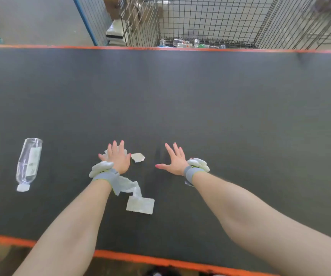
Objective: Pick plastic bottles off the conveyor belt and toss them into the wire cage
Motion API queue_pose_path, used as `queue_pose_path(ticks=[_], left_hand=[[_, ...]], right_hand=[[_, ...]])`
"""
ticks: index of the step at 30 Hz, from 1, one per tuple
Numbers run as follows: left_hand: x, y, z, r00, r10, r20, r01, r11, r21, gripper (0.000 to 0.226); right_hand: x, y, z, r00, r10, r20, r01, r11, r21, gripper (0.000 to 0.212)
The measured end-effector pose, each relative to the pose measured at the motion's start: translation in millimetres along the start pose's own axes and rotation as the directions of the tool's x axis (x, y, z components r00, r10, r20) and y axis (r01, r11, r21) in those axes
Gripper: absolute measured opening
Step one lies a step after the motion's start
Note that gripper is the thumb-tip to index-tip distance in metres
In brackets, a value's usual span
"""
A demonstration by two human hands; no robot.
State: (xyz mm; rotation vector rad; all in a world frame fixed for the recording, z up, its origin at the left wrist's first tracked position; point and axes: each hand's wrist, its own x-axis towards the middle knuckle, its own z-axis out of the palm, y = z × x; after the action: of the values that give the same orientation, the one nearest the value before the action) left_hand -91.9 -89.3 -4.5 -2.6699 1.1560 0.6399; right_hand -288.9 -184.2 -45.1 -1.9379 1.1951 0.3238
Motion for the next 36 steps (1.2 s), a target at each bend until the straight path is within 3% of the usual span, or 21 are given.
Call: queue_pose_path(ticks=[2,5,7,10,14,19,25,31,33,36], left_hand=[[-9.3,-9.1,2.3,0.999,-0.031,0.033,0.033,0.997,-0.069,0.059],[-22.0,-15.3,8.3,0.999,-0.037,0.036,0.041,0.995,-0.096,0.06],[-30.1,-16.4,12.5,0.999,-0.024,0.037,0.027,0.996,-0.09,0.061],[-41.4,-17.3,19.1,0.999,-0.005,0.037,0.009,0.994,-0.108,0.063],[-49.7,-21.9,25.9,0.999,-0.05,-0.014,0.046,0.981,-0.188,0.067],[-55.4,-29.0,32.0,0.986,-0.15,-0.068,0.115,0.924,-0.364,0.067],[-54.1,-26.5,36.7,0.979,-0.192,-0.074,0.117,0.815,-0.568,0.062],[-42.7,-25.8,37.6,0.981,-0.191,-0.028,0.141,0.807,-0.573,0.061],[-37.1,-19.8,35.9,0.982,-0.191,-0.004,0.155,0.809,-0.567,0.062],[-26.7,-0.6,32.0,0.985,-0.172,0.028,0.157,0.804,-0.574,0.062]], right_hand=[[-8.5,-16.4,16.0,0.991,-0.13,0.04,0.131,0.991,-0.018,0.109],[-17.7,-30.3,43.6,0.958,-0.259,0.121,0.279,0.942,-0.188,0.118],[-22.2,-29.0,57.0,0.958,-0.237,0.164,0.276,0.918,-0.285,0.115],[-32.7,-14.6,62.0,0.985,-0.071,0.155,0.125,0.921,-0.37,0.103],[-48.5,-0.2,53.7,0.996,0.08,-0.043,-0.088,0.956,-0.281,0.085],[-57.9,-8.9,50.1,0.974,0.058,-0.218,-0.112,0.964,-0.241,0.08],[-51.0,-38.1,54.1,0.994,0.003,-0.107,-0.014,0.995,-0.094,0.081],[-37.3,-52.3,53.7,1.0,0.025,0.012,-0.025,0.999,0.047,0.094],[-33.4,-52.1,53.8,0.997,0.072,0.009,-0.073,0.995,0.072,0.102],[-25.0,-45.3,48.7,0.981,0.157,-0.113,-0.153,0.987,0.043,0.109]])
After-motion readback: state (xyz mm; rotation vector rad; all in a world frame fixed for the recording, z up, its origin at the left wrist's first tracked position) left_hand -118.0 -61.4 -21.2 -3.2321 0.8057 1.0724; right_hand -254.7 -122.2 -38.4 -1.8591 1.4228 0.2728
